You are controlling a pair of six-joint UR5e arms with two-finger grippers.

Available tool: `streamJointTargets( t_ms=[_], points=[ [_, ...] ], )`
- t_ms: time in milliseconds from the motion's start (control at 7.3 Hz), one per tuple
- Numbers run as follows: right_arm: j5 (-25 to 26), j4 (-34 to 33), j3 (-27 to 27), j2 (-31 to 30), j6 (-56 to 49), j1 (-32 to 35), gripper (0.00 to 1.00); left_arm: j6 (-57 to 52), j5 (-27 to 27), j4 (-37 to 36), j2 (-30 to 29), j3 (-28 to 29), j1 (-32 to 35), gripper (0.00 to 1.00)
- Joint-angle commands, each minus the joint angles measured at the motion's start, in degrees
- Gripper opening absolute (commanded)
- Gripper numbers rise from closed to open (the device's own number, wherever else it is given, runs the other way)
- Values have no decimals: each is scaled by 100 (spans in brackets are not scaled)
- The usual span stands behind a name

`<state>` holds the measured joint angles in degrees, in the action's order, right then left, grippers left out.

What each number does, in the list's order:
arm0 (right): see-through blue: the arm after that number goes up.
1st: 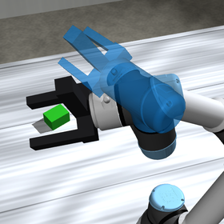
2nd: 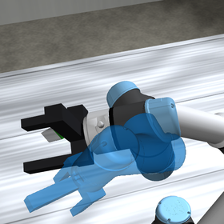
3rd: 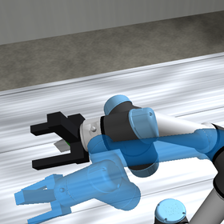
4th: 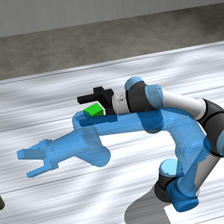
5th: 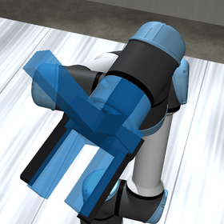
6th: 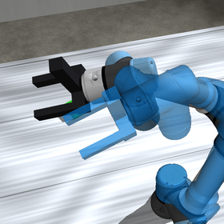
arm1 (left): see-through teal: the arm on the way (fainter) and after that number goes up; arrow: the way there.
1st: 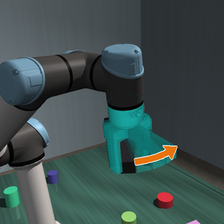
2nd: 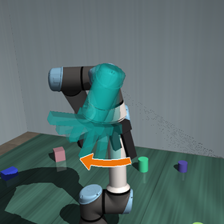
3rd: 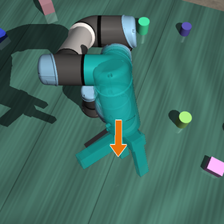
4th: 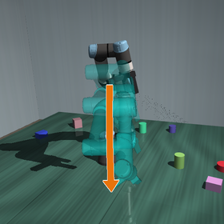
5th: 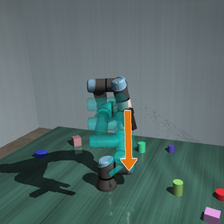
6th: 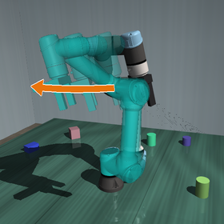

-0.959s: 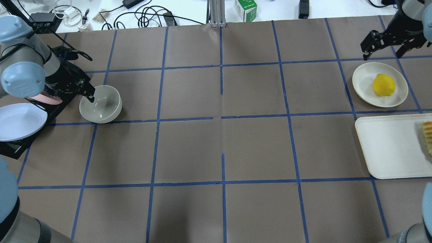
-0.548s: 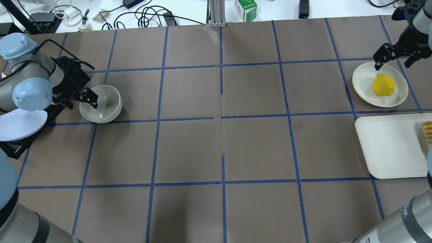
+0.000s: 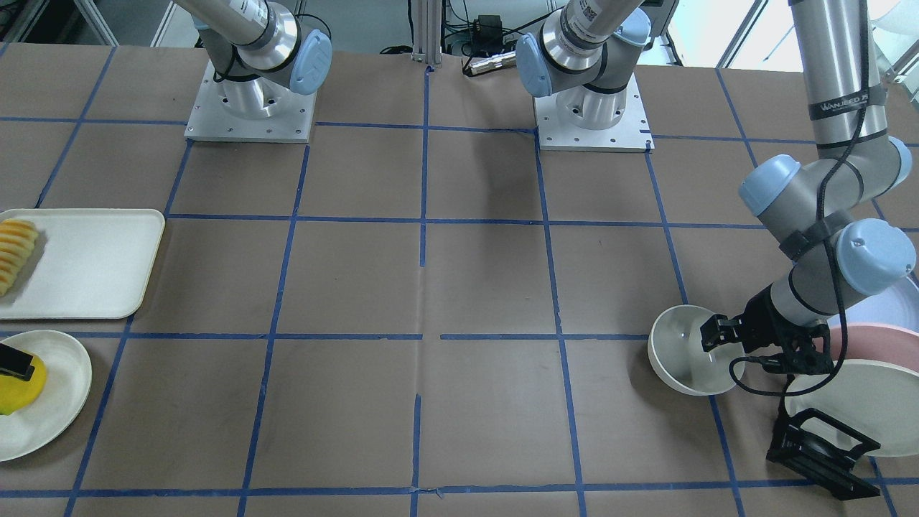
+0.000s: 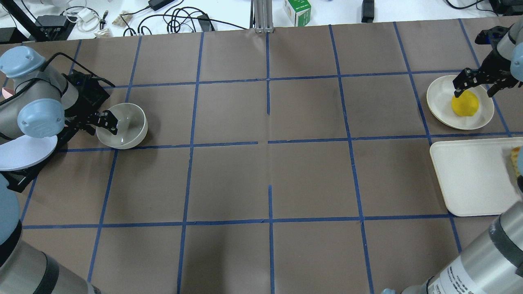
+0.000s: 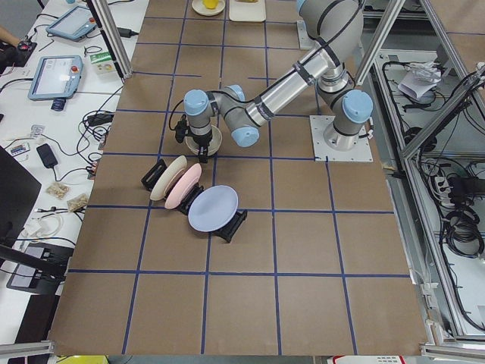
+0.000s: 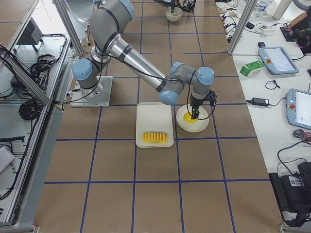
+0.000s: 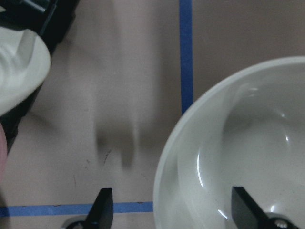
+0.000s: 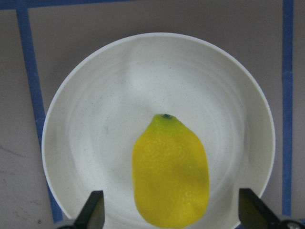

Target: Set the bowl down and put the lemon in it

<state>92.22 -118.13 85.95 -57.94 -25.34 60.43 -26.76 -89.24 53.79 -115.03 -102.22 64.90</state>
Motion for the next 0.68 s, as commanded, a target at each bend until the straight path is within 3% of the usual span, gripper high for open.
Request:
streamJointTargets(
  t_ms=[0, 274, 411, 548],
  points=[
    [-2, -9, -8, 195, 125, -5, 100, -22, 12, 0, -28, 27, -3, 0],
    [-2, -9, -87, 327, 442, -5, 100, -22, 125, 9, -46, 53, -12, 0],
    [15, -9, -105, 336, 364, -5, 76, -13, 152, 0, -46, 71, -12, 0],
    [50, -9, -105, 327, 355, -5, 29, 13, 135, 87, 110, 88, -64, 0]
  ],
)
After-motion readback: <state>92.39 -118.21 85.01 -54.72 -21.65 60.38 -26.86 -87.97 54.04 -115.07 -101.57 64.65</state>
